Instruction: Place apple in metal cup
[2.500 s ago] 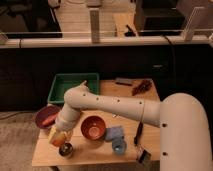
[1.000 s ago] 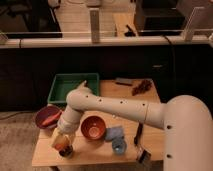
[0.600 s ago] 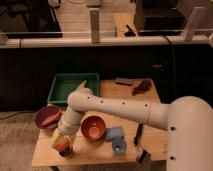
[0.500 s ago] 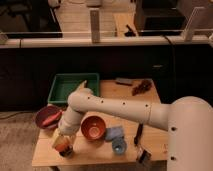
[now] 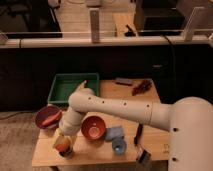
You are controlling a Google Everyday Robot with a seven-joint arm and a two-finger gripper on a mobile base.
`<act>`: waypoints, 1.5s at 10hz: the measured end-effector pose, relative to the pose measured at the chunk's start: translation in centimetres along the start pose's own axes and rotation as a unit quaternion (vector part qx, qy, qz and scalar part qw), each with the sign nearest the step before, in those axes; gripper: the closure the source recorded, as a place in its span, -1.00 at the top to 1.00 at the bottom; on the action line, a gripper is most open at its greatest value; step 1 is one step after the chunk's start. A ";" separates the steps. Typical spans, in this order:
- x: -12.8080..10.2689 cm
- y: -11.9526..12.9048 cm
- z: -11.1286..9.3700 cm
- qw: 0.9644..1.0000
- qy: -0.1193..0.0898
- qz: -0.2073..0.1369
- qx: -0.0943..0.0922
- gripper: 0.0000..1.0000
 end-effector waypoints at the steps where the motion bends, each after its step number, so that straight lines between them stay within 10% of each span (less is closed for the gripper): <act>1: 0.0 0.0 -0.1 1.000 0.000 0.001 0.000 0.40; 15: 0.6 0.2 -0.1 1.000 -0.001 0.008 -0.023 0.60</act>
